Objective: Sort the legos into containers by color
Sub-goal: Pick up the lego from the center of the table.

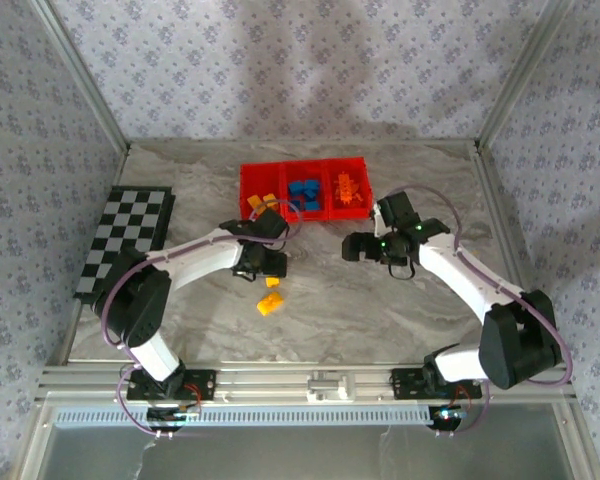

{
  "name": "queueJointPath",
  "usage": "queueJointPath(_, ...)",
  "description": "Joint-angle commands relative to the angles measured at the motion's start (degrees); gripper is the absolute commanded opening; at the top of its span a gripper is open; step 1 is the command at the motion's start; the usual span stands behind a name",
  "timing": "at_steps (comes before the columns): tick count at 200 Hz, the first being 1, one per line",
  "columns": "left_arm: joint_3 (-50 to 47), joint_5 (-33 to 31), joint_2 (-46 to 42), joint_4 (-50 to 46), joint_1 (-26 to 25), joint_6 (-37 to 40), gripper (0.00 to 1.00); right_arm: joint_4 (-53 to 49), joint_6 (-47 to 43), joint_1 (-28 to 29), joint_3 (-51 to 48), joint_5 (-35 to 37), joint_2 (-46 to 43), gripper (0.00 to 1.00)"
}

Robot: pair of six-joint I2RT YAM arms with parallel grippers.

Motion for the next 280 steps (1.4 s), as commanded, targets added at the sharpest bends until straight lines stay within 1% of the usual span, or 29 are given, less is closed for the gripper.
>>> queueJointPath(1,0.23,1.32,1.02,0.83,-0.49,-2.08,0.79,-0.70,-0.72,0.18,-0.58,1.13,-1.52,1.00)
queueJointPath(34,0.57,2.37,3.07,2.40,-0.91,-2.61,0.72,-0.87,-0.71,0.22,-0.53,1.48,-1.98,1.00)
queueJointPath(63,1.22,2.58,4.51,2.90,-1.19,-2.93,0.71,-1.09,-0.84,0.22,-0.43,1.78,-2.08,1.00)
queueJointPath(81,1.54,2.88,5.69,3.39,-1.20,-3.28,0.67,-1.16,-0.91,0.17,-0.29,1.95,-1.99,1.00)
queueJointPath(112,1.51,3.47,7.46,4.40,-1.20,-3.82,0.59,-1.10,-0.89,0.13,-0.21,2.04,-1.78,1.00)
queueJointPath(140,1.33,3.41,8.51,4.82,-1.20,-4.24,0.49,-1.23,-0.97,-0.05,-0.16,2.21,-1.65,1.00)
queueJointPath(199,2.69,3.12,7.89,4.43,-0.69,-3.49,0.34,-1.42,-1.13,-0.51,-0.18,2.40,-1.45,1.00)
queueJointPath(219,4.92,2.97,6.90,2.84,0.57,-2.05,0.33,-1.53,-1.20,-0.72,0.01,2.55,-1.40,1.00)
queueJointPath(239,8.64,2.55,5.84,1.08,3.07,0.35,0.33,-1.79,-1.48,-0.90,0.26,2.80,-1.21,0.99)
queueJointPath(280,21.34,0.44,7.38,-1.54,9.60,5.59,0.33,-3.06,-1.72,-1.21,0.86,2.83,-1.69,1.00)
